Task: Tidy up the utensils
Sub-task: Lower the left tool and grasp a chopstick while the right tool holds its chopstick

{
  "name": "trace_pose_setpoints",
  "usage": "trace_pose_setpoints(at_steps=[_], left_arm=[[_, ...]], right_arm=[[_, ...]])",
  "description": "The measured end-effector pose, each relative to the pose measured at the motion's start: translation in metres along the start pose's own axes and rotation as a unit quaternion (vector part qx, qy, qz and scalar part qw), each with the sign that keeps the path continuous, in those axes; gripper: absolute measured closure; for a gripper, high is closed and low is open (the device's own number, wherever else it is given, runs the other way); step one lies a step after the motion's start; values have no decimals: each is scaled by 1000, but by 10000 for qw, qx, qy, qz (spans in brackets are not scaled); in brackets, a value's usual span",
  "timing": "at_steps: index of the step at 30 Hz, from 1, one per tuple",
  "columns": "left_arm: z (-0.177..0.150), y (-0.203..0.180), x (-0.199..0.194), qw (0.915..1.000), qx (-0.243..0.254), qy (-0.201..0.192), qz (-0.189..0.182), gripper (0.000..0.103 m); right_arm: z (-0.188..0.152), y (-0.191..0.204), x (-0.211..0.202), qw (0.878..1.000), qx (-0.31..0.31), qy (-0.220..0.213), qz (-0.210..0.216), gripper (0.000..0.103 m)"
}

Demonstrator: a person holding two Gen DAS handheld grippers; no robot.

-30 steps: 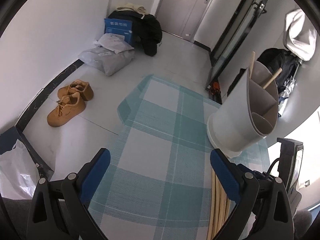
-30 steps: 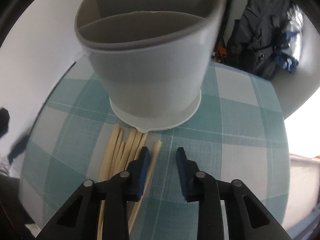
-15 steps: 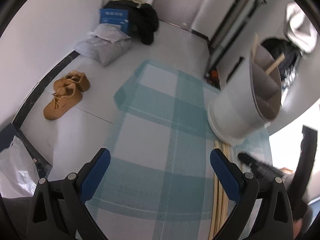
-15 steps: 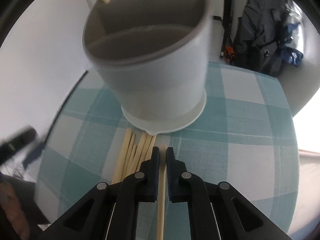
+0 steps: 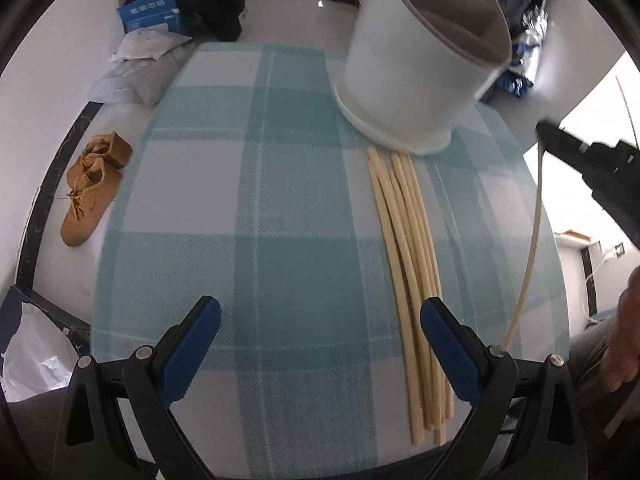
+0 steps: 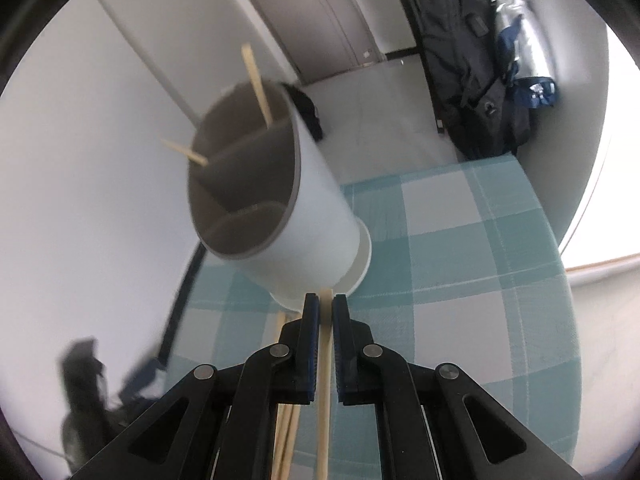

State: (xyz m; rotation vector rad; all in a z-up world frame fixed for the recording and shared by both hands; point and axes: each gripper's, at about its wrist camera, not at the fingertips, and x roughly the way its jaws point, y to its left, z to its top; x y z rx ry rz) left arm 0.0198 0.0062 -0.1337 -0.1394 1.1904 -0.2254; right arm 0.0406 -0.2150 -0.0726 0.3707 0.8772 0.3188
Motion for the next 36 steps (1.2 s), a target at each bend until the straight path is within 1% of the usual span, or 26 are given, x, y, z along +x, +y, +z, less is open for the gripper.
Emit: trace_pose_setpoints(at_steps=[2, 5, 7, 9, 12, 13, 17, 19, 21, 23, 27, 30, 31, 32, 33, 35, 36], left_arm=[[-2, -2, 1, 10000, 57, 47, 64, 6], [-5, -9, 3, 9992, 233, 46, 330, 6], [-6, -10, 7, 9981, 340, 14, 507, 5], [-8, -14, 9, 9962, 491, 1, 722, 5], [-9, -17, 10, 9955, 507, -14, 798, 5], [-9, -18, 11, 9947, 523, -4, 881, 5], [-7, -18, 12, 9940, 500, -3, 971, 5], [-6, -18, 12, 9939, 443, -4, 1006, 5], [-2, -19, 14, 9938, 429, 12, 1023, 5], [5, -20, 18, 9937, 460, 60, 1016, 5], [23, -19, 25, 9924, 483, 136, 1121, 6], [33, -15, 29, 9926, 427, 209, 1117, 12], [38, -15, 31, 9928, 405, 252, 1095, 16], [42, -15, 32, 9926, 404, 255, 1114, 23], [45, -16, 33, 9923, 417, 252, 1137, 27], [52, -22, 33, 9913, 440, 204, 1227, 46], [53, -23, 34, 9909, 473, 199, 1247, 49]], right_arm=[[0, -2, -7, 9999, 76, -98, 101, 97], [2, -8, -15, 9995, 117, -244, 170, 97], [1, -11, -20, 9993, 123, -324, 161, 97], [1, -14, -22, 9993, 97, -372, 27, 97], [-3, -20, -24, 9991, 110, -402, -58, 97], [-3, -24, -23, 9990, 134, -416, -72, 97], [-3, -33, -31, 9983, 299, -509, 7, 97], [-1, -34, -34, 9980, 263, -572, -2, 97], [-1, -33, -35, 9980, 165, -606, -106, 97], [-3, -33, -35, 9979, 125, -629, -99, 97], [-3, -38, -40, 9976, 166, -667, -52, 97], [-3, -43, -41, 9976, 223, -649, -48, 97], [-4, -45, -41, 9976, 231, -649, -62, 97], [-4, -46, -42, 9975, 243, -653, -72, 97], [-4, -48, -42, 9975, 272, -655, -68, 97], [-4, -51, -42, 9975, 309, -634, -61, 97], [-4, -52, -42, 9974, 315, -637, -74, 97]])
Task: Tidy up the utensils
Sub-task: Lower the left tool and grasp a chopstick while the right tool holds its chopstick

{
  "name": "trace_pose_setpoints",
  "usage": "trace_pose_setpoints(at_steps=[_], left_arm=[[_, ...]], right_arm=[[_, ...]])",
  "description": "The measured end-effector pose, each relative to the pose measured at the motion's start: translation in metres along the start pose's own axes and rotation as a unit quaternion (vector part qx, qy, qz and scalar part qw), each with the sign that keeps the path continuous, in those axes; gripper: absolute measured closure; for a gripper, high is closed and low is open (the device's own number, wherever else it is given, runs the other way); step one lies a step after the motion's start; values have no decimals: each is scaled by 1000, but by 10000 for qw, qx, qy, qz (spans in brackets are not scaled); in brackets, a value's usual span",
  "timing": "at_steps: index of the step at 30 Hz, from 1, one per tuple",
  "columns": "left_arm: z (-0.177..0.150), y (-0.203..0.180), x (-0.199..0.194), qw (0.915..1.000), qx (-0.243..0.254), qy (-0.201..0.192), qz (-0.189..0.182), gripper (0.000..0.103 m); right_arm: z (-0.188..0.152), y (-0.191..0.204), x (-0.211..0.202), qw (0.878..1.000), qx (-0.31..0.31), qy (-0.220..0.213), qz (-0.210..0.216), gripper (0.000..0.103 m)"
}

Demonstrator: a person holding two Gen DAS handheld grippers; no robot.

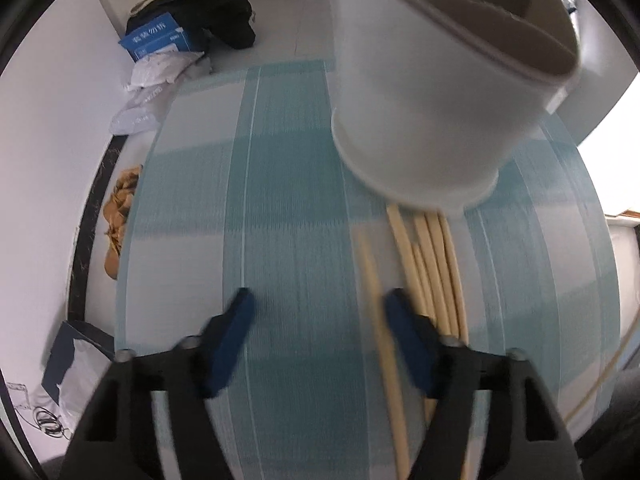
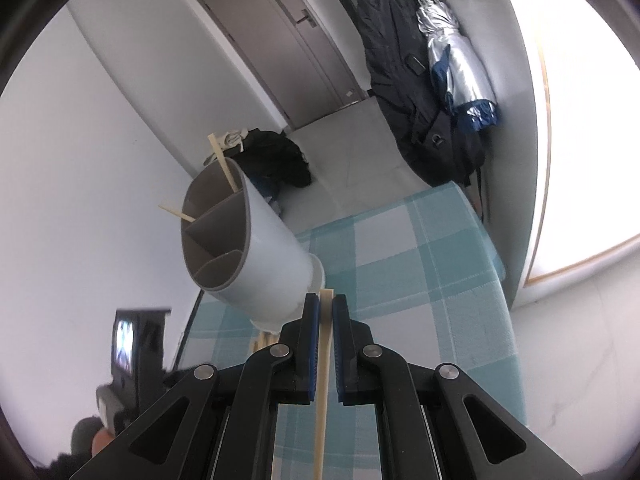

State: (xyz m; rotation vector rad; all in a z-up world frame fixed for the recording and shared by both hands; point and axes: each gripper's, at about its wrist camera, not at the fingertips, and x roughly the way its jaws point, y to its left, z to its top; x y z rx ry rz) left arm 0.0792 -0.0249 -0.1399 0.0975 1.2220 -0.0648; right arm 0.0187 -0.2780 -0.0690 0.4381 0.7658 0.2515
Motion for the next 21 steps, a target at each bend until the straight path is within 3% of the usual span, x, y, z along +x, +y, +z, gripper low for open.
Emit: trace_pose_setpoints(at_steps=[3, 8, 13, 17, 21], left_arm=[[3, -7, 0, 9999, 86, -31, 91, 62], [6, -8, 1, 9996, -92, 95, -230, 99], [5, -12, 1, 9999, -103, -52, 8, 102], [7, -6, -1, 9996, -254, -52, -142, 102], [3, -1, -20, 9988, -226, -300, -305, 102]], right_arm=[[1, -3, -2, 10000, 41, -9, 24, 97], [2, -2, -3, 9999, 52, -62, 67, 97], [3, 3, -1, 9999, -19, -63, 113, 97], [0, 8, -3, 9998, -111, -122, 117, 97], [-4, 17, -7, 9994, -282, -192, 109, 97]])
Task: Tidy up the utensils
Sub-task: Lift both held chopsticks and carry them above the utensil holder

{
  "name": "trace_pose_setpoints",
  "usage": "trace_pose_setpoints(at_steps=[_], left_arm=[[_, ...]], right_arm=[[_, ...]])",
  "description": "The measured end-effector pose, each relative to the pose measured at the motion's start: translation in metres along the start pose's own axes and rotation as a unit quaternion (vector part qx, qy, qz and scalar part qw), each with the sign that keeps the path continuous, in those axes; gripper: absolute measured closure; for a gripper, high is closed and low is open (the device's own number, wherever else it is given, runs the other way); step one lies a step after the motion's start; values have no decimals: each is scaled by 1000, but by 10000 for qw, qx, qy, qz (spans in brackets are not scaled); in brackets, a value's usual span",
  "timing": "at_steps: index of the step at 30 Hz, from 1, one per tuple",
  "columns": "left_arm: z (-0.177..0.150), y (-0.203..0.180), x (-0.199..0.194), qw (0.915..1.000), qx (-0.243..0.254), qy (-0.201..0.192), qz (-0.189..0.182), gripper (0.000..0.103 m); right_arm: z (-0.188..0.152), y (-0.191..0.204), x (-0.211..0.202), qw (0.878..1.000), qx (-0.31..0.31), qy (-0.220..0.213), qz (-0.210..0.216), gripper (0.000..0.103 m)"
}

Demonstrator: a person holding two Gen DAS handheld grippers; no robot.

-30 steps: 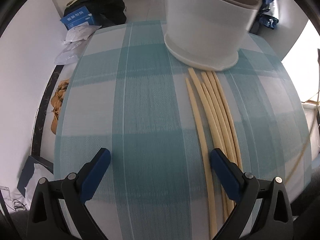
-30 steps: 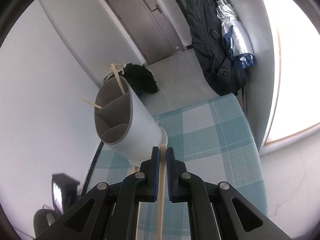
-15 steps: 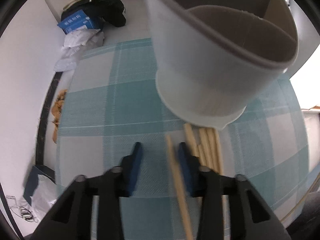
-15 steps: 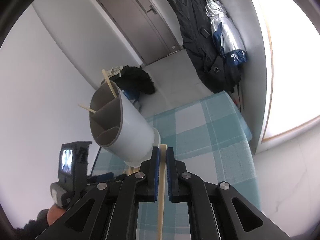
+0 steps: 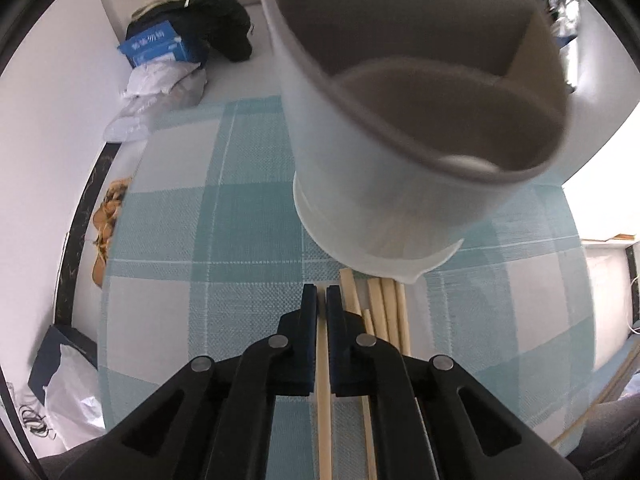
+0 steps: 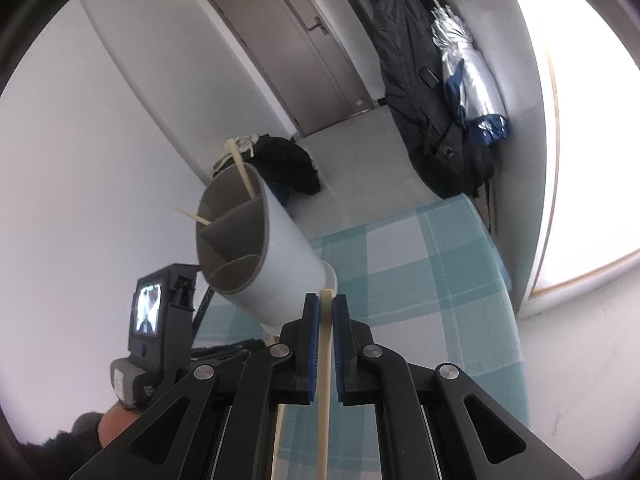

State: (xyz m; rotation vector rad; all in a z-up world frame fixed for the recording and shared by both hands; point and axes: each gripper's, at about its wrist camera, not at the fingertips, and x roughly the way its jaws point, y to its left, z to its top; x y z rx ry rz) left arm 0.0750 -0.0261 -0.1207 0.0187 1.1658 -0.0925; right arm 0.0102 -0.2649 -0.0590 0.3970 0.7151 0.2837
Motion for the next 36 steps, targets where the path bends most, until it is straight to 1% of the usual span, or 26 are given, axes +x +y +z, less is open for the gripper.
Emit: trace_pose_setpoints(at_steps=[4, 9, 10, 12, 15, 18, 21, 29, 32, 34, 36], left_arm=[[0, 3, -27, 9991, -77, -346, -238, 102], [-12, 3, -78, 9927, -151, -1002, -656, 103], [-15, 2, -88, 9912, -143, -1114, -699, 103], [-15, -11, -100, 9896, -20, -1327, -553, 102], [-20, -19, -118, 9844, 162, -1620, -664, 103], [-19, -7, -122, 9817, 159, -1696, -853, 103], [-20, -6, -128, 9798, 176, -1774, -904, 103], [-22, -1, -141, 9784, 189, -1732, -1109, 103], [-22, -2, -144, 9801, 234, -1661, -1060, 103], [-23, -3, -147, 9800, 272, -1631, -1111, 103], [-23, -4, -148, 9803, 315, -1624, -1079, 103]], right_arm=[[-3, 10, -5, 9998, -148, -101, -2, 97], [-4, 25, -16, 9989, -324, -317, 105, 97], [-4, 30, -18, 9985, -393, -355, 145, 97], [-5, 39, -23, 9970, -578, -473, 199, 97], [-7, 51, -27, 9948, -796, -569, 282, 97], [-10, 57, -28, 9940, -873, -607, 257, 97], [-14, 61, -28, 9934, -932, -631, 228, 97], [-19, 76, -33, 9882, -1322, -755, 149, 98], [-22, 81, -37, 9862, -1426, -826, 153, 98], [-23, 82, -39, 9854, -1449, -876, 164, 98], [-23, 82, -40, 9850, -1454, -924, 134, 98]])
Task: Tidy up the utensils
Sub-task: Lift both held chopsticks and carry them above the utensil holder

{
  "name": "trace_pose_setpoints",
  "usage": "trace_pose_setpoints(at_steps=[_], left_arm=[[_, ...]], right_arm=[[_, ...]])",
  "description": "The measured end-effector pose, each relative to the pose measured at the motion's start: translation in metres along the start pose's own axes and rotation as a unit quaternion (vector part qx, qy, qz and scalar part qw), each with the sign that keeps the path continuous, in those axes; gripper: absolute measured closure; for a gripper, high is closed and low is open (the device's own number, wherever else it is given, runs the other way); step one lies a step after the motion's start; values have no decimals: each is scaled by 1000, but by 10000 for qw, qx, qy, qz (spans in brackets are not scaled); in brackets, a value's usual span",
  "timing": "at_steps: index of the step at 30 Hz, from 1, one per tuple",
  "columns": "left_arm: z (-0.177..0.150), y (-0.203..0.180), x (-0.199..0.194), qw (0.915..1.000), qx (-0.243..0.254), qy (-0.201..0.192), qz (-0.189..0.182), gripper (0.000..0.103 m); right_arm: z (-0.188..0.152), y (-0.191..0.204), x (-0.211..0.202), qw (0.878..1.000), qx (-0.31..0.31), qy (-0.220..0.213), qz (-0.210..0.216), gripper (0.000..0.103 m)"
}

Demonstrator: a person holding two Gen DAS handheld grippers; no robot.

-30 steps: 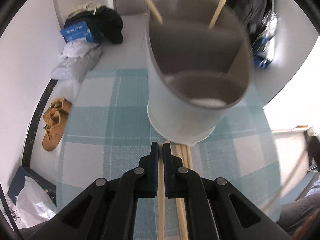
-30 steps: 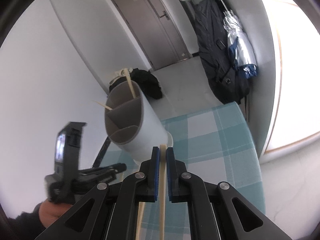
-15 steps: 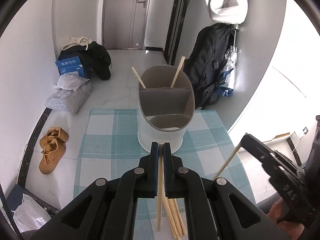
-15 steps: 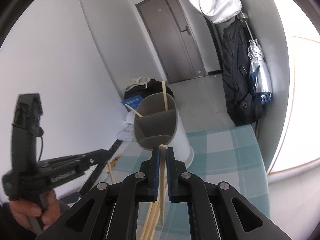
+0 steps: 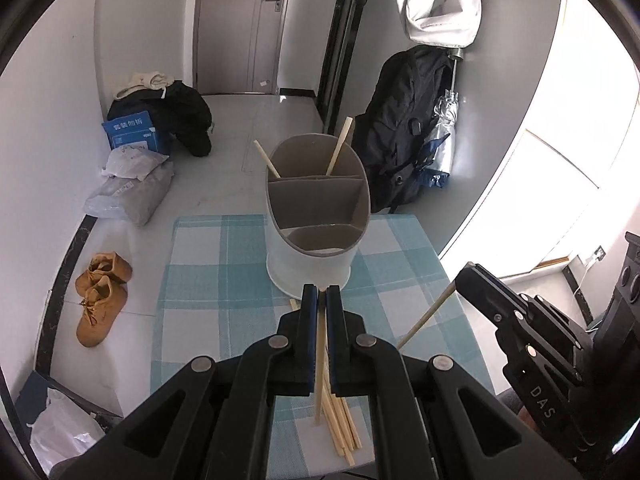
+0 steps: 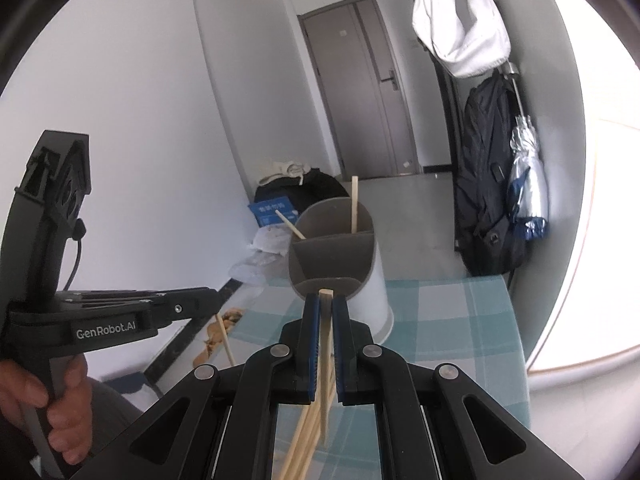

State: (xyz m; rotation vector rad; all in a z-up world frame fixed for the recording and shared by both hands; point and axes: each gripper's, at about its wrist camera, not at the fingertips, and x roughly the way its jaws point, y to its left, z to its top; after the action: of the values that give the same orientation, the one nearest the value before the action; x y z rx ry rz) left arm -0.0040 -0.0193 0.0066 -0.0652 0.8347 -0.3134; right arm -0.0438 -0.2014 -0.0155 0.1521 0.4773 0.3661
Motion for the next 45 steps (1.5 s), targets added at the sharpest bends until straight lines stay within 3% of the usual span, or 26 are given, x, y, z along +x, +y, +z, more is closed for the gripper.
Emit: trace_pose_setpoints(at_steps=[20, 30, 38, 45], left_arm=[[44, -24, -12, 9971, 621, 270, -351, 103], [111, -27, -37, 9964, 587, -7, -617, 103], [173, -29, -53, 9954, 660, -368, -587, 103], [197, -24, -41, 9949, 834, -447, -339, 103]], right_arm=[[29, -10, 17, 9997, 174, 85, 163, 98], [99, -4, 11, 9995, -107, -203, 204, 98], [152, 4, 23, 9982, -275, -487, 211, 98], [193, 5, 45, 9964, -421, -700, 209, 98]])
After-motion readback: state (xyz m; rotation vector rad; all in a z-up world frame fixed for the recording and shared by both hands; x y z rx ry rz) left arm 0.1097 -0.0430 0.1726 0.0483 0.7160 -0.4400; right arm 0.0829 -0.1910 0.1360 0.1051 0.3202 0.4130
